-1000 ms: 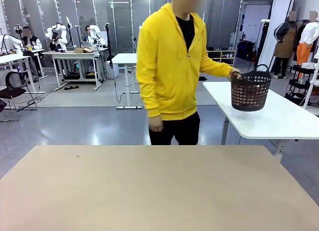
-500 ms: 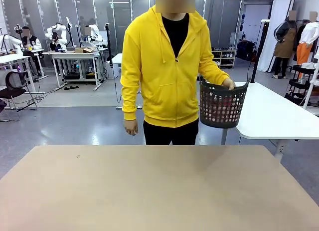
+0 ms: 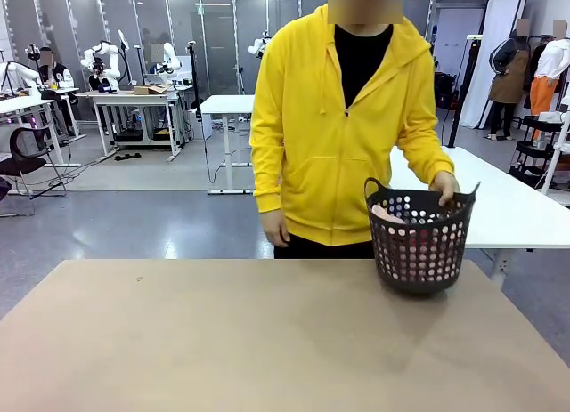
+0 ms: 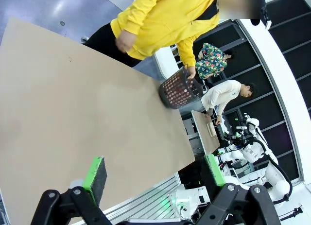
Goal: Fold the towel.
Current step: Grab the top end of the 100 cm Hotel Towel extended by the human.
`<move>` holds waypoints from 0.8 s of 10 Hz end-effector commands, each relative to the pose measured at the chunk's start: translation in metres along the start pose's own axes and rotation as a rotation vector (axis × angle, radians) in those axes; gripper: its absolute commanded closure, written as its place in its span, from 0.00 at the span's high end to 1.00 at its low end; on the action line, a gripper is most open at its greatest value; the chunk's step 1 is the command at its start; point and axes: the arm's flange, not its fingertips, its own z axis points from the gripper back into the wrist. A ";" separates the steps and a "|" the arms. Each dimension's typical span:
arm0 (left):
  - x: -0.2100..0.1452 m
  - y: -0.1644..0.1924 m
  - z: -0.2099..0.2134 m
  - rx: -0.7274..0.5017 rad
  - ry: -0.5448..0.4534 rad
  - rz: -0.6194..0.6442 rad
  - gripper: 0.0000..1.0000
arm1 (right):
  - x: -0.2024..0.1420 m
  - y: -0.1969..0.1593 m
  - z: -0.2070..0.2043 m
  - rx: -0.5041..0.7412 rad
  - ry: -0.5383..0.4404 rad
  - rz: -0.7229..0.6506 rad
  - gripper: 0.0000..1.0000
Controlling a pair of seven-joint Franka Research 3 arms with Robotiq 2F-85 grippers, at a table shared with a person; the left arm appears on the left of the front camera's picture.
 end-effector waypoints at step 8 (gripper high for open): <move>0.004 0.000 0.002 -0.019 -0.005 -0.016 1.00 | 0.001 0.000 0.000 0.011 -0.013 0.007 1.00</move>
